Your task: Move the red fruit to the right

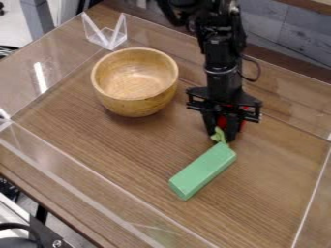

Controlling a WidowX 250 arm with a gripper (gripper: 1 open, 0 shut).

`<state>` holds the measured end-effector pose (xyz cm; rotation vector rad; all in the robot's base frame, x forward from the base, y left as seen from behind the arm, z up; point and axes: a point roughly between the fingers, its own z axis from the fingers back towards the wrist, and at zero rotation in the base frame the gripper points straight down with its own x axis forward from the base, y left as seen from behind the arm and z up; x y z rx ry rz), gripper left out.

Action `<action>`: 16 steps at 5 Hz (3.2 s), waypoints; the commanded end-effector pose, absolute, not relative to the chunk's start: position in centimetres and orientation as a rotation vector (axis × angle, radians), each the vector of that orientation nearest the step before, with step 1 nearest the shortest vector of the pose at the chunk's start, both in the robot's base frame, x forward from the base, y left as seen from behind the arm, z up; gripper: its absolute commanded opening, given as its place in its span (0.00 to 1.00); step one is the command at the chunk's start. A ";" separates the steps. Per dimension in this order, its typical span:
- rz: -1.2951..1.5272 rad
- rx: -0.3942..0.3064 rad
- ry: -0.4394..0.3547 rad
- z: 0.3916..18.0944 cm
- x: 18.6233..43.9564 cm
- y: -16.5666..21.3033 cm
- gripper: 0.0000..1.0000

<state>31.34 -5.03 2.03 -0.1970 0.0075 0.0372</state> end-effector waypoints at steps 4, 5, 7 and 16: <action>0.073 -0.228 -0.053 6.2 31.9 -5.1 1.00; 0.054 -0.226 -0.055 6.5 32.2 -5.3 0.00; 0.003 -0.235 -0.102 9.4 33.6 -5.6 0.00; 0.098 -0.127 -0.088 7.6 37.3 -3.7 1.00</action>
